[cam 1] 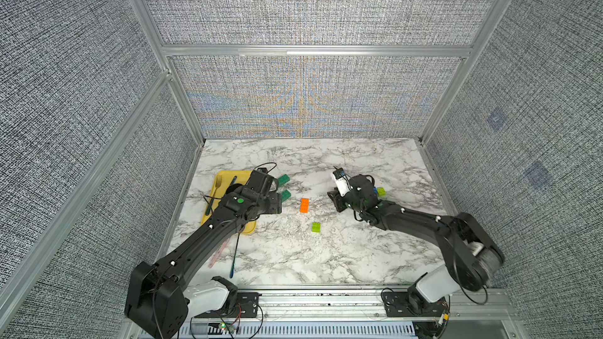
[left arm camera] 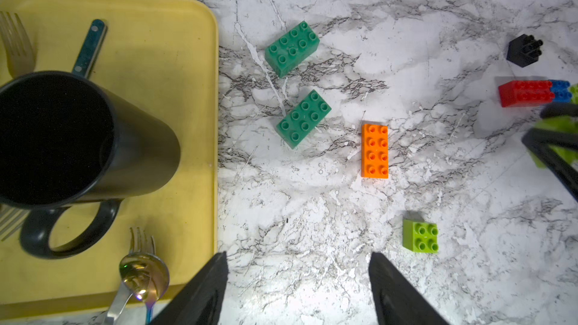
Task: Assemble a carrot with lego
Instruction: Assemble the lego brick with the lego brick.
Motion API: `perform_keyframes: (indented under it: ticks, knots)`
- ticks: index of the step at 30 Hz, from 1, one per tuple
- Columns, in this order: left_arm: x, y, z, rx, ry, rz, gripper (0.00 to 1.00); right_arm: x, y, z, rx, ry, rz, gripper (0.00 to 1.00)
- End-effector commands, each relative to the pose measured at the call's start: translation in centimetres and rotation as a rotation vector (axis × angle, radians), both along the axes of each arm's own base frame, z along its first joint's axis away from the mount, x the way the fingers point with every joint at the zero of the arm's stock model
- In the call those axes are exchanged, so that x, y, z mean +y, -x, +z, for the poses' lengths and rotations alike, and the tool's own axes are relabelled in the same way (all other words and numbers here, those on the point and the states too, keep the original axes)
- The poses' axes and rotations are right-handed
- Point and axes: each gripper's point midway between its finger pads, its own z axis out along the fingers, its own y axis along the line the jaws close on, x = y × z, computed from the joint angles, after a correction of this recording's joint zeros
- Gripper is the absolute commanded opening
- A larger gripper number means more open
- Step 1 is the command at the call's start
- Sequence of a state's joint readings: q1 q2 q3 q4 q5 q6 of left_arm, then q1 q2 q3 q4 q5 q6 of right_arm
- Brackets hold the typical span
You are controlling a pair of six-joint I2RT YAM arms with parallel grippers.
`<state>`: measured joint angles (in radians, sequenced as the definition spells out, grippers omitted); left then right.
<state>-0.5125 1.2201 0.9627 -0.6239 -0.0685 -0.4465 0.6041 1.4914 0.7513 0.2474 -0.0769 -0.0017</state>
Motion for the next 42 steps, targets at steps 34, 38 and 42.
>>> perform_keyframes:
  ticks: [34,38,42]
  knots:
    - [0.5,0.6,0.3,0.083,0.040,-0.107,0.74,6.9,8.1,-5.7,-0.008,0.232,0.787,0.22]
    - [0.6,0.5,0.4,0.076,0.038,-0.105,0.74,7.2,8.3,-6.1,0.037,0.220,0.765,0.22]
    - [0.3,0.5,0.5,0.076,0.051,-0.109,0.74,7.0,8.0,-5.9,0.026,0.218,0.741,0.22]
